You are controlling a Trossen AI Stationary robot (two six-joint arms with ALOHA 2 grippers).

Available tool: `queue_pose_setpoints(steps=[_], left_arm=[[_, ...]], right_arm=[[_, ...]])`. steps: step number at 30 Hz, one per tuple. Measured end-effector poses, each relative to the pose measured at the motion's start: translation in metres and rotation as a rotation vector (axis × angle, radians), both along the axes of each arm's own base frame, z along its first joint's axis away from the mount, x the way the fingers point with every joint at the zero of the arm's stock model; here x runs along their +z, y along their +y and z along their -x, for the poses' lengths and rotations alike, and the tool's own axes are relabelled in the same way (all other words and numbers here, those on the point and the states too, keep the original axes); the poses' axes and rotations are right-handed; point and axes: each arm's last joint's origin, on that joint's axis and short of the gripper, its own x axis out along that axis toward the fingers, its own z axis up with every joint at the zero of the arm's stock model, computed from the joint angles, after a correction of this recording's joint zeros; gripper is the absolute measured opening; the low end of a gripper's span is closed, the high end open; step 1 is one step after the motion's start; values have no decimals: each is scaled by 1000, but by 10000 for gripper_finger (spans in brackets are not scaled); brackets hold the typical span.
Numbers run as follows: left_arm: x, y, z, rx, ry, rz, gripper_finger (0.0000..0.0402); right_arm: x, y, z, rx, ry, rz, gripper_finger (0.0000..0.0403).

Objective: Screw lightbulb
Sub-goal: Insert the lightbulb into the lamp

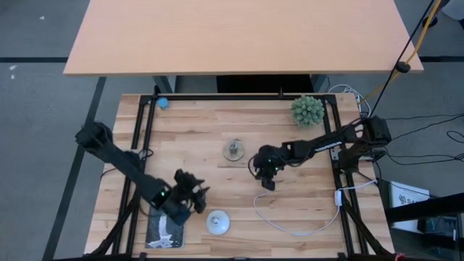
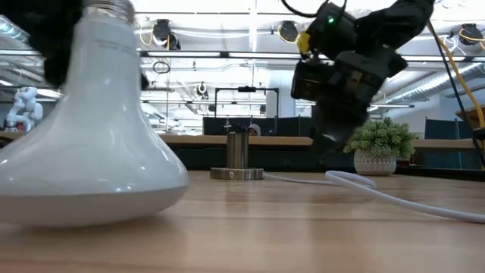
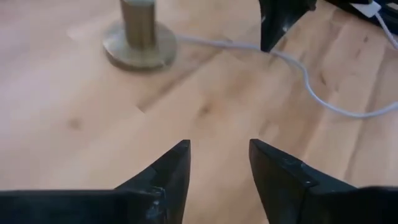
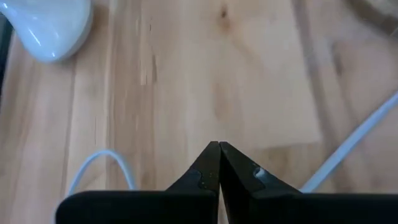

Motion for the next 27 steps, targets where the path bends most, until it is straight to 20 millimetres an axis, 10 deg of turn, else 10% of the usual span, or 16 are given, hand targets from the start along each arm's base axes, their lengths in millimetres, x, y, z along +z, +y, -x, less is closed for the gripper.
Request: queue_pose_setpoints(steps=[6,15,27], left_arm=[[-33,-37,-20,-2,-7,35,137],[-31,-67,-54,17,19,-25,116],[-72,12,-108,334,47,-108,116]], right_arm=[[-4,27,7,-1,30,18,0],[-2,59,10,36,-7,42,0],[1,73,10,52,-61,14,0]])
